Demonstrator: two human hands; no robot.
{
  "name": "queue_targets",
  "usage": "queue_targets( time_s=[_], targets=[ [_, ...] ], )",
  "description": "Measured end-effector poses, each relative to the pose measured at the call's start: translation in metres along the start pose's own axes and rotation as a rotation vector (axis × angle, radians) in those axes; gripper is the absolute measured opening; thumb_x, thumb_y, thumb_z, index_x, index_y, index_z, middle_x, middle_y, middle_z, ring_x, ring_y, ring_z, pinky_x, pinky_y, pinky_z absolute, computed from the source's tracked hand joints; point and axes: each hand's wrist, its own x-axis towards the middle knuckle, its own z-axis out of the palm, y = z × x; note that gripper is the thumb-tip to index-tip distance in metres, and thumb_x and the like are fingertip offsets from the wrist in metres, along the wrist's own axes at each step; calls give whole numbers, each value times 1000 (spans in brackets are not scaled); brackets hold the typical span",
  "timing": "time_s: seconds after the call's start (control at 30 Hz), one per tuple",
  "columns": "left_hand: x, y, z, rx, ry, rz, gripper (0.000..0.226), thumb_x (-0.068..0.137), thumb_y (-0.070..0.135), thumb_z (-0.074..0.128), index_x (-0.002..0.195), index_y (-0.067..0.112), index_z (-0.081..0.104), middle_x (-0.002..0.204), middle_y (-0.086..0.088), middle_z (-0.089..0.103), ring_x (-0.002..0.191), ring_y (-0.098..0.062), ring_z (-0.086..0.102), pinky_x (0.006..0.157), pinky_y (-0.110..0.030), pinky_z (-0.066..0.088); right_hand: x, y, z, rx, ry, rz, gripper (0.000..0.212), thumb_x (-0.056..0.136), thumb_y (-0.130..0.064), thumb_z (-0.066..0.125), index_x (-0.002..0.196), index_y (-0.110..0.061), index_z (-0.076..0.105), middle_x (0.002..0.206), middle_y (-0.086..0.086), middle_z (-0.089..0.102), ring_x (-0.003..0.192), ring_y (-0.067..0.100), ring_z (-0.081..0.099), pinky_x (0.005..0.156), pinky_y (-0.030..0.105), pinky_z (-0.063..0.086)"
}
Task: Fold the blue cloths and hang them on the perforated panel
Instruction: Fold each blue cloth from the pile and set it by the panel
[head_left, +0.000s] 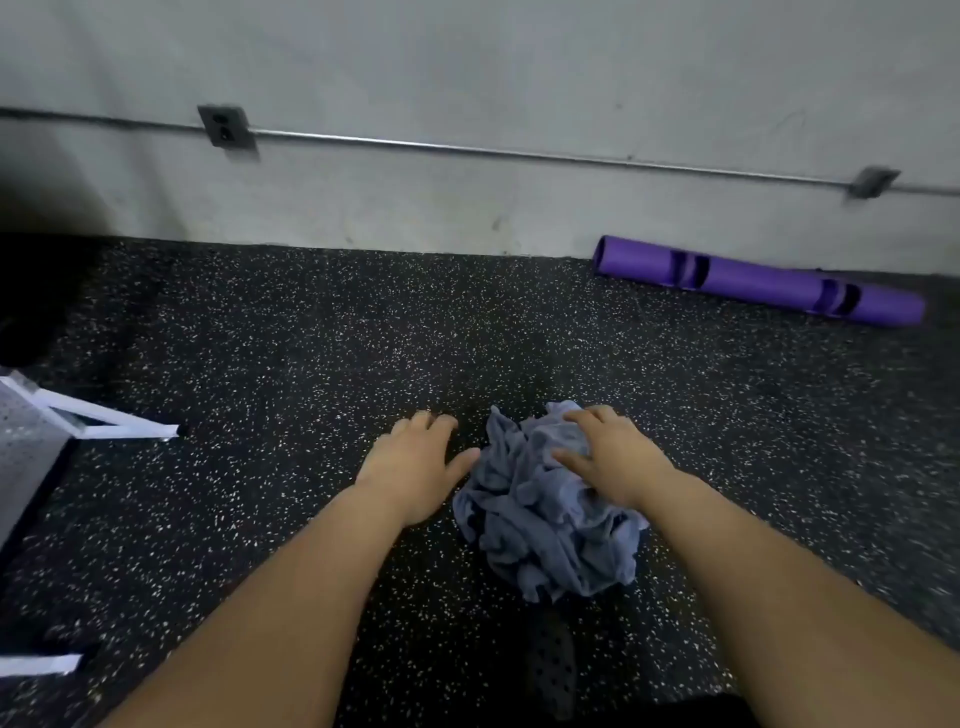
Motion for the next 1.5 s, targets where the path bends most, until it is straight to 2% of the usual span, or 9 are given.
queue_targets(
  time_s=[0.27,0.53,0.6,0.7,0.9,1.0,1.1,1.27,1.5],
  targets=[
    [54,14,60,-138,-168,31,75,102,70,47,162,28,31,157,-1,42,143,-28,43,115,-48,46,35,70,23,40,-68,123,79,95,-54,73,162,-31,37,156,6,42,135,33,54,112,48,49],
    [96,44,101,-156,-258,128,76,99,63,62,161,31,32,157,-1,40,143,-28,42,113,-51,47,66,91,68,-49,-115,146,79,90,-37,83,158,-38,42,156,0,37,141,32,45,112,49,49],
    [101,47,108,-169,-265,126,76,98,61,66,160,32,33,159,-1,39,145,-29,41,113,-52,47,70,96,75,-66,-97,195,69,93,-30,79,154,-32,48,147,4,46,132,34,52,106,46,52],
    [103,49,116,-191,-264,118,75,97,57,69,159,33,35,159,1,40,144,-28,42,113,-51,46,73,102,80,-59,-27,277,32,95,-21,65,128,-23,65,122,11,65,107,36,65,86,39,56],
    [101,62,111,-258,-187,143,66,99,50,70,157,35,40,153,4,46,139,-22,49,109,-44,48,66,101,53,97,188,247,6,98,-34,72,103,-31,73,92,-2,75,84,28,70,75,39,60],
    [98,70,96,-342,-130,134,64,100,45,70,157,36,43,155,7,48,139,-20,52,111,-44,49,55,88,24,205,267,154,8,96,-35,76,103,-32,76,84,-10,72,80,21,69,73,38,60],
    [90,78,69,-453,-62,136,60,102,37,71,157,34,46,153,12,55,134,-18,56,106,-35,48,39,66,-10,243,350,45,12,95,-29,78,106,-30,78,87,-13,72,83,14,69,78,34,59],
    [67,81,9,-498,91,173,49,101,33,71,148,36,57,133,16,66,114,-10,64,102,-38,55,6,19,-66,303,434,-84,18,92,-19,79,96,-37,79,85,-22,74,84,-2,68,77,19,53],
    [0,75,-64,-537,284,237,28,100,28,71,127,39,69,104,20,70,93,-4,66,86,-29,56,-43,-58,-125,384,565,-248,25,87,-17,79,87,-41,77,78,-14,74,75,6,65,69,13,47]
  ],
)
